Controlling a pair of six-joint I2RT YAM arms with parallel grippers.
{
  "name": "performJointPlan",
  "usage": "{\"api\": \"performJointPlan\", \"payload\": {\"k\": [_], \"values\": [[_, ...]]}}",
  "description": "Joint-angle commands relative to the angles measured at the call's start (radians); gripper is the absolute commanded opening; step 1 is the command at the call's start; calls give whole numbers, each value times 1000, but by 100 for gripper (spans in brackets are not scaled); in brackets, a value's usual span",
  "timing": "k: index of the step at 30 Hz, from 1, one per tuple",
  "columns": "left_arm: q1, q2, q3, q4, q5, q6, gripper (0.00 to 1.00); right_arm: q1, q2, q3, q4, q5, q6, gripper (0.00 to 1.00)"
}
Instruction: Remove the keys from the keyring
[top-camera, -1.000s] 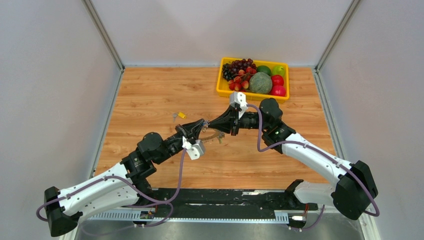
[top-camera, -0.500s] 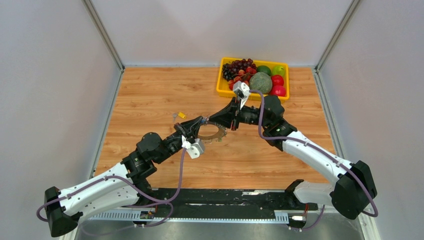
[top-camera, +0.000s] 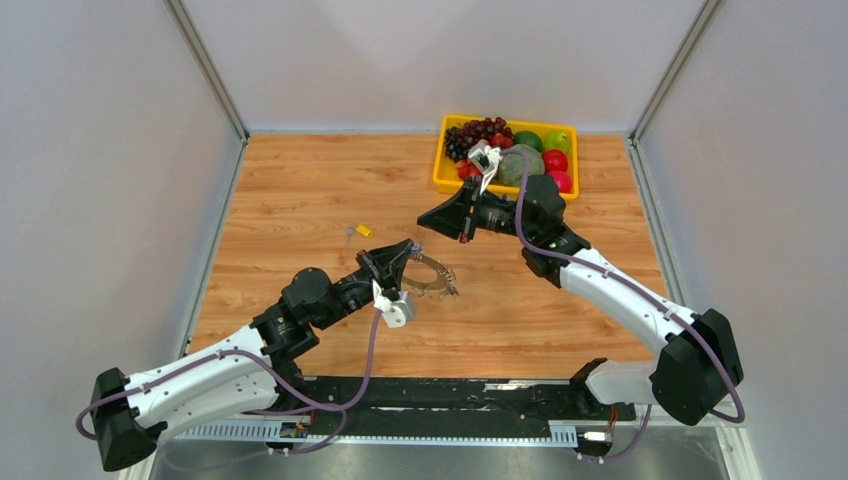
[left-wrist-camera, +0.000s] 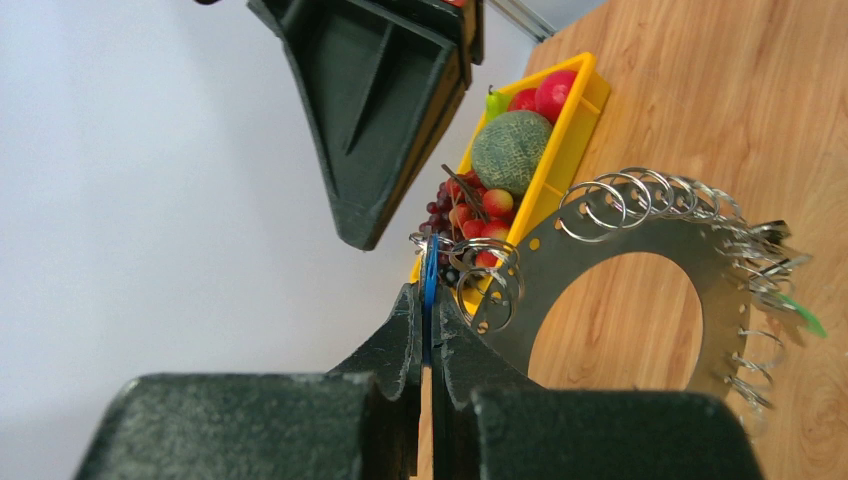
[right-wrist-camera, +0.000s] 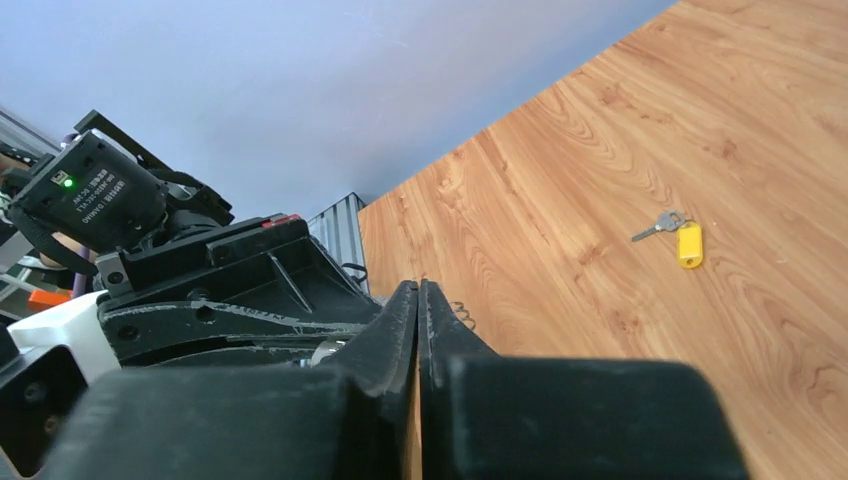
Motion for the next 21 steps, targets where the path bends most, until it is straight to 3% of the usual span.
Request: {"api": "performJointPlan", "payload": {"k": [1, 4, 7, 21], "values": [[-3, -20, 4, 141, -8, 4, 0, -5, -19, 47, -34, -7, -26, 13], [-2, -38, -7, 159, -17, 4, 0, -5, -48, 20, -57, -30, -143, 41], [-3, -38, -8, 157, 5, 6, 0, -4, -73, -11, -61, -53, -229, 53], [-3, -58, -15, 171, 17, -1, 0, 18, -45, -24, -71, -135, -328, 50]]}}
